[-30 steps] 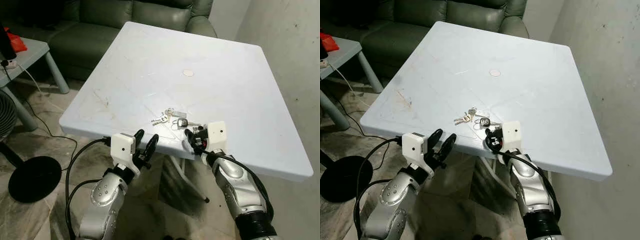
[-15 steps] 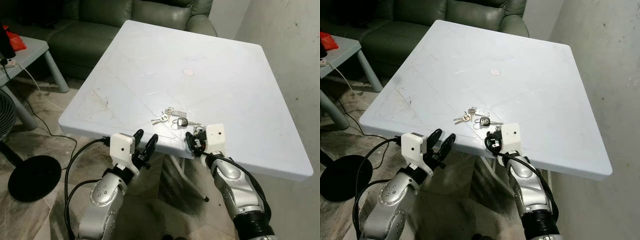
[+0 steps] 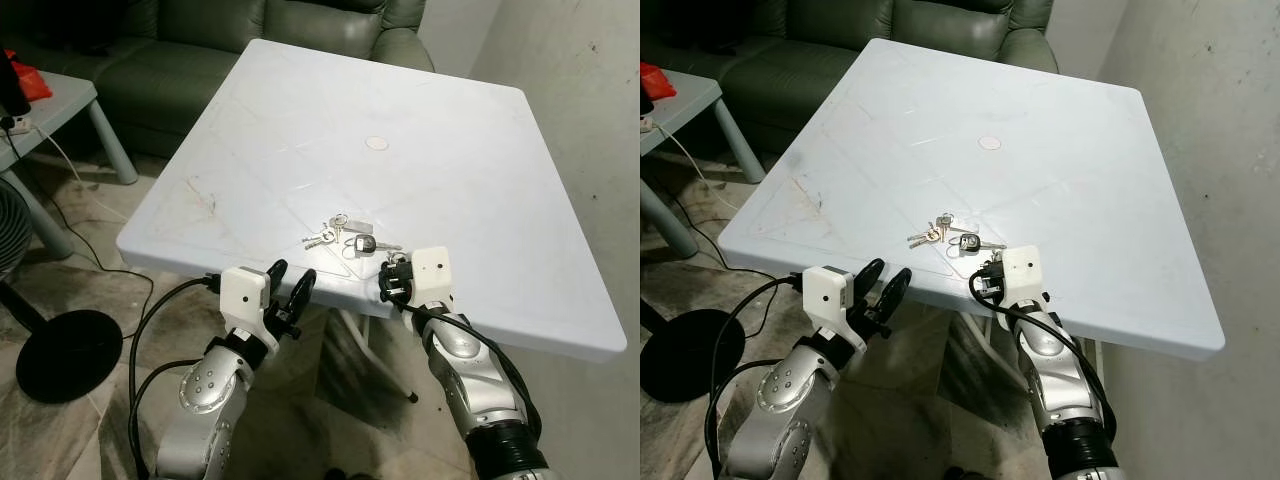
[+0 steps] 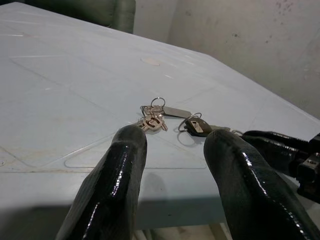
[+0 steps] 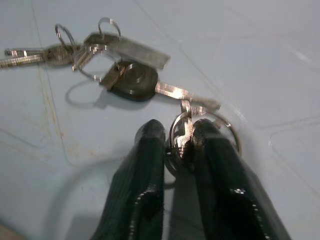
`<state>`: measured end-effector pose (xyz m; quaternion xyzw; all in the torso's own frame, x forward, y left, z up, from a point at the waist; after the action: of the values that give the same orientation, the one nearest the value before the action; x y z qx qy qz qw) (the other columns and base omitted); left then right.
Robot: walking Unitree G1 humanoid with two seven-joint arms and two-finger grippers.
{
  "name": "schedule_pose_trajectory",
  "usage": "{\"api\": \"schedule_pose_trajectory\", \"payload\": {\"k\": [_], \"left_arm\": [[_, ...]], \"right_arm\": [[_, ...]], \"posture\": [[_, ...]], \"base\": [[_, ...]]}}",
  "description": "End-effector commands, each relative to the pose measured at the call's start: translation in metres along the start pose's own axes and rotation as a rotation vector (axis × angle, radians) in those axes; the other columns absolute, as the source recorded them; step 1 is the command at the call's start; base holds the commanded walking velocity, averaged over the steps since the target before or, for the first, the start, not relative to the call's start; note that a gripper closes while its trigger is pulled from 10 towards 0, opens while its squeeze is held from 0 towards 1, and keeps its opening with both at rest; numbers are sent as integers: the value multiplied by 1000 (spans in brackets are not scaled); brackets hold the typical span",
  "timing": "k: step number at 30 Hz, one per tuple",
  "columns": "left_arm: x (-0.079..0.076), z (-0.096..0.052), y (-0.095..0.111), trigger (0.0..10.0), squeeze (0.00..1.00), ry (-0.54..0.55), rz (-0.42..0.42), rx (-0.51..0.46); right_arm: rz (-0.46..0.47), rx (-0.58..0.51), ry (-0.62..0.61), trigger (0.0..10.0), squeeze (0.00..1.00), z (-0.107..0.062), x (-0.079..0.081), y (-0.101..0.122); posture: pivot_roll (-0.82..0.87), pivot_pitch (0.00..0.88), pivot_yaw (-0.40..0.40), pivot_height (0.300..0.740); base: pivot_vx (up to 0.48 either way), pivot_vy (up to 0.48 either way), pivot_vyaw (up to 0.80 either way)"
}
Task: Hang keys on a hook
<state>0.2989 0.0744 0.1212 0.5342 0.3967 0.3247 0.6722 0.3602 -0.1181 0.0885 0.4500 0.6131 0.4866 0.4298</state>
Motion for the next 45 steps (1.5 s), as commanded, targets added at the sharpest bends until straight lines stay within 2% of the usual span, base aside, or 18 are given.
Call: {"api": "schedule_pose_trajectory", "payload": {"k": [1, 14, 23, 27, 30, 36, 37, 38, 39, 41, 42, 43, 45], "left_arm": [[-3, 0, 1, 10000, 0, -5, 1, 0], [-3, 0, 1, 10000, 0, -5, -1, -1], [-4, 2, 1, 10000, 0, -6, -3, -3], [-4, 3, 1, 10000, 0, -5, -1, -6], [-4, 4, 1, 10000, 0, -6, 0, -8], [-3, 9, 4, 10000, 0, -11, 5, -18], [-3, 11, 4, 10000, 0, -13, 5, -19], [-3, 13, 5, 10000, 0, -18, 7, -24], [-3, 14, 6, 10000, 0, -19, 8, -26], [-2, 15, 6, 10000, 0, -20, 9, -26], [-2, 16, 6, 10000, 0, -21, 11, -28], [-2, 17, 6, 10000, 0, -24, 12, -30], [-2, 17, 6, 10000, 0, -26, 14, -31]], "right_arm": [[-1, 35, -12, 0, 0, -1, -3, -9], [10, 15, -19, 0, 0, 0, -4, -5], [90, -6, -29, 0, 0, 2, -8, 2], [211, -91, -35, 0, 0, 3, -14, 22], [239, -126, -26, 0, 0, 3, -16, 30], [251, -194, -47, 0, 0, 6, -28, 52], [243, -198, -49, 0, 0, 6, -29, 55], [186, -219, -42, 0, 0, 6, -29, 60], [169, -230, -30, 4863, 0, 5, -28, 61], [160, -238, -17, 4863, 0, 4, -27, 61], [171, -226, 0, 10000, 0, 5, -26, 58], [162, -201, 24, 10000, 1000, 4, -23, 50], [148, -194, 62, 10000, 1000, 2, -19, 47]], "posture": [[68, 158, -103, 740], [66, 154, -103, 740], [64, 153, -105, 740], [62, 140, -105, 740], [63, 132, -105, 740], [57, 114, -103, 740], [54, 104, -102, 740], [52, 97, -100, 740], [52, 97, -100, 740], [49, 89, -99, 740], [49, 89, -99, 740], [44, 81, -99, 740], [44, 82, -99, 740]], "base": [[0, 0, 0], [0, 0, 0], [0, 0, 0], [0, 0, 0], [0, 0, 0], [0, 0, 0], [0, 0, 0], [0, 0, 0], [0, 0, 0], [0, 0, 0], [0, 0, 0], [0, 0, 0], [0, 0, 0]]}}
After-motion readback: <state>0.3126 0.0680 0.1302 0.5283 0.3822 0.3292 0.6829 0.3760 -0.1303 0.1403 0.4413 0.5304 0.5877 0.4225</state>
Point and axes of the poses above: a point about 5 cm out from each wrist's last joint towards the gripper, its own z axis pointing out of the wrist towards the gripper, its own y axis along the axis of the wrist's last joint, x = y × z, the point moved 4 cm from there along z, pointing out of the wrist towards the gripper, and after that the axes turned 3 degrees about -z, right-handed, at the moved point
